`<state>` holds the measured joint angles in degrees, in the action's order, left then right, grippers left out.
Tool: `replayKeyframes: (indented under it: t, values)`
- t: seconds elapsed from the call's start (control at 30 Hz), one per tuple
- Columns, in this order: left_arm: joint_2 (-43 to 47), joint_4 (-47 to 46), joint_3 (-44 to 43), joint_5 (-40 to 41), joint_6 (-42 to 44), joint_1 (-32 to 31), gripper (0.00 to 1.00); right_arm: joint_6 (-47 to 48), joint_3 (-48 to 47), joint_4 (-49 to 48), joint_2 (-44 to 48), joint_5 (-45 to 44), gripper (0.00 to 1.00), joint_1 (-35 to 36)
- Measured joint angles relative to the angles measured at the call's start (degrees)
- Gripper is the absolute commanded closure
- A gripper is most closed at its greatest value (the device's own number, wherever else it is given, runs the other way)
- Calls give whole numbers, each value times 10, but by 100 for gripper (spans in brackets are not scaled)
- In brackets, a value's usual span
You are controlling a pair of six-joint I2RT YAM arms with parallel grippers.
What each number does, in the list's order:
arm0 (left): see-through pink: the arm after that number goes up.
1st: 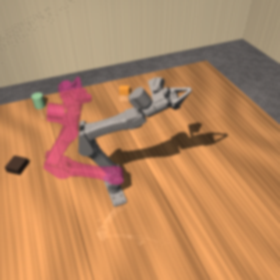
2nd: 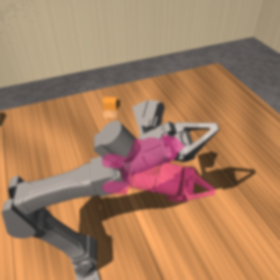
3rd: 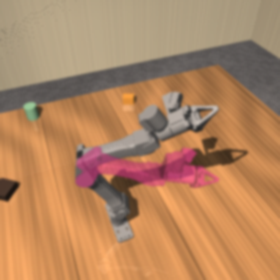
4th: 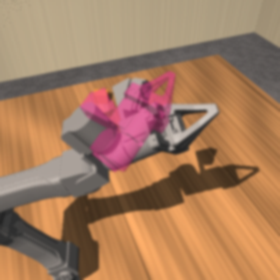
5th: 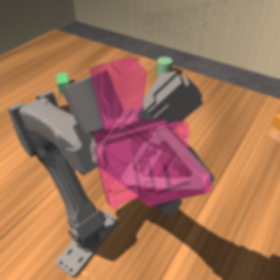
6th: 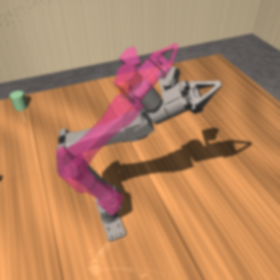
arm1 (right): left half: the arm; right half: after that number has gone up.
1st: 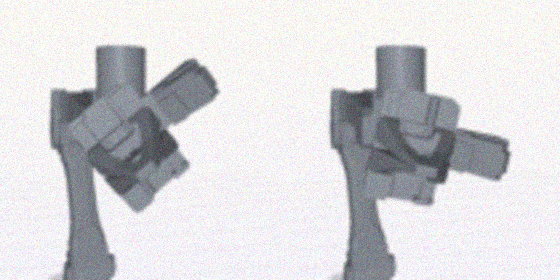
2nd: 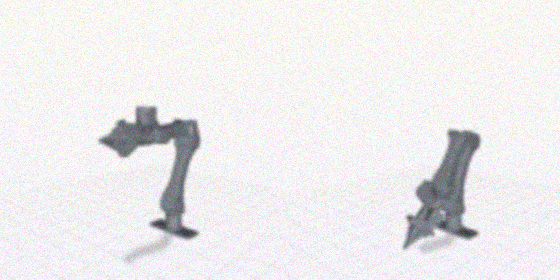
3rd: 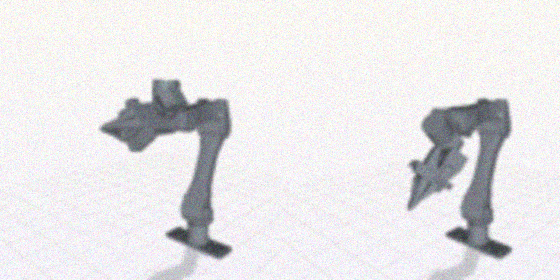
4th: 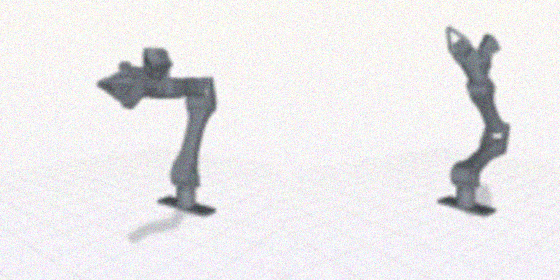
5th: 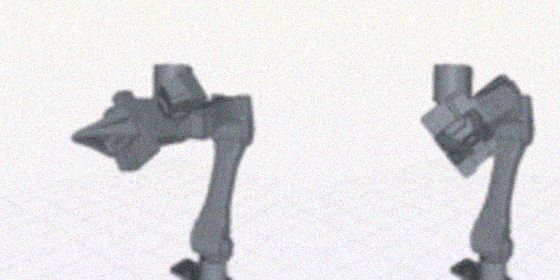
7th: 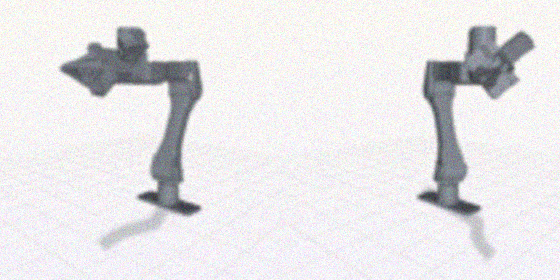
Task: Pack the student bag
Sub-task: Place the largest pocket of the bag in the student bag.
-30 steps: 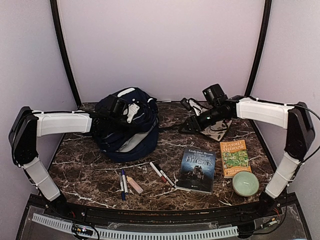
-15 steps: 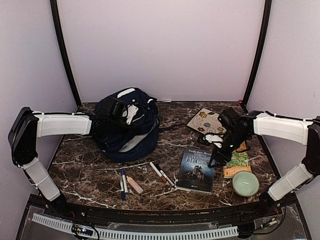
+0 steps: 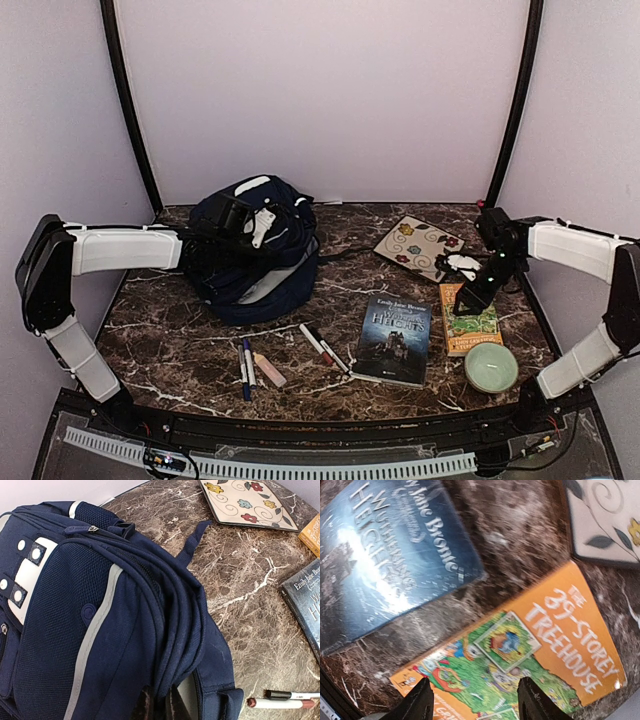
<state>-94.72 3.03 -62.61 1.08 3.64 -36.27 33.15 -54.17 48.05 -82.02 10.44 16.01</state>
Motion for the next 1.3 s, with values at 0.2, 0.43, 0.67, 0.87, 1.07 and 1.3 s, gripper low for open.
replayKeyframes:
  t: [0.2,0.43,0.67,0.87,1.07,1.3]
  values:
    - [0,1,-1,-9,-5,0,89,-2,-12,5,-2,3,42,-124]
    - [-13,17,-13,-25,-18,0,64,-6,-38,5,-29,17,43,-222]
    - [-10,41,-40,-17,-38,-28,47,-18,-47,18,-28,70,43,-151]
    - [-6,42,-50,-62,-98,-73,48,-67,-73,23,-44,121,39,-54]
    - [-48,52,-85,-154,-177,-100,50,-108,-106,40,-115,143,38,-20]
    - [-132,54,-125,-228,-259,-121,47,-139,-106,70,-174,164,39,4]
